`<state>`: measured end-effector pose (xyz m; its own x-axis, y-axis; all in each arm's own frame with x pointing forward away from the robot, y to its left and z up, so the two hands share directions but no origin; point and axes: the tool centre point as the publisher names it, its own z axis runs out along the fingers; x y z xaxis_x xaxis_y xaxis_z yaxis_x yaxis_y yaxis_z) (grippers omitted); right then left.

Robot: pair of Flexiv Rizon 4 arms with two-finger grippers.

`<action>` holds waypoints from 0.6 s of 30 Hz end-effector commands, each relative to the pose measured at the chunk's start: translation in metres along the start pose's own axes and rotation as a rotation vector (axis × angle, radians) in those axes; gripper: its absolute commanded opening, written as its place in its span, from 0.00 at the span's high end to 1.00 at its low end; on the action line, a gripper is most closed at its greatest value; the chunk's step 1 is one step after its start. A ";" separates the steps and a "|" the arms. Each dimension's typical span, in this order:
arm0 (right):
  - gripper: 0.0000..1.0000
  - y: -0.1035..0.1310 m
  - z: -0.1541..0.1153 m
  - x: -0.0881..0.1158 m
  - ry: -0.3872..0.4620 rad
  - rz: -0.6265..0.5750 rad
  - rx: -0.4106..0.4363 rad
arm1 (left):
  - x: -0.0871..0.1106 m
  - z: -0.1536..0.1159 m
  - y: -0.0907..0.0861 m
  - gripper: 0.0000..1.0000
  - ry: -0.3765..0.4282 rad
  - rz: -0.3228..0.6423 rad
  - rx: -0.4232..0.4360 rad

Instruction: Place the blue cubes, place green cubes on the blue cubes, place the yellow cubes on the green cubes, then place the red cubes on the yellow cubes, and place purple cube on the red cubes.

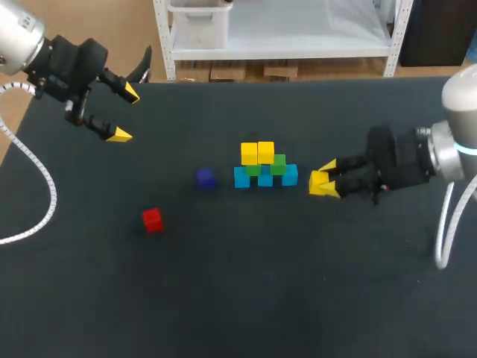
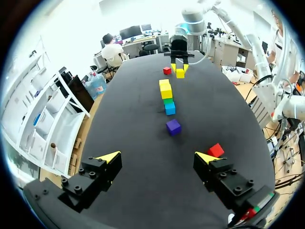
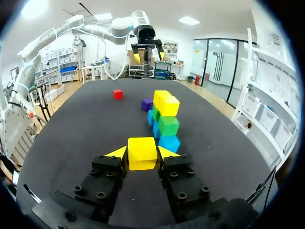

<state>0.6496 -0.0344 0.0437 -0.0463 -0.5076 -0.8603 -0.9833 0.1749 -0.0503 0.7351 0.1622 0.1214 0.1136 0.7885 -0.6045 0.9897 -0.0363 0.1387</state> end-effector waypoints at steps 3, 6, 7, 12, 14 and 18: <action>1.00 -0.017 -0.002 -0.020 0.033 -0.015 -0.050 | 0.001 0.000 -0.001 0.00 -0.002 0.003 -0.002; 1.00 -0.022 0.001 -0.028 0.041 -0.021 -0.073 | 0.001 0.000 -0.001 0.00 -0.002 0.003 -0.002; 1.00 -0.023 0.002 -0.031 0.046 -0.024 -0.081 | 0.001 0.000 -0.001 0.00 -0.002 0.003 -0.002; 1.00 -0.030 0.015 -0.039 0.058 -0.024 -0.105 | 0.001 0.000 -0.001 0.00 -0.002 0.003 -0.002; 1.00 -0.032 0.022 -0.041 0.085 -0.032 -0.114 | 0.001 0.000 -0.001 0.00 -0.002 0.003 -0.002; 1.00 -0.037 0.034 -0.043 0.114 -0.027 -0.124 | 0.001 0.000 -0.001 0.00 -0.002 0.003 -0.002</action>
<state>0.6832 -0.0015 0.0697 -0.0263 -0.5846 -0.8109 -0.9976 0.0677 -0.0164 0.7351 0.1622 0.1214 0.1136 0.7885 -0.6045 0.9897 -0.0363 0.1387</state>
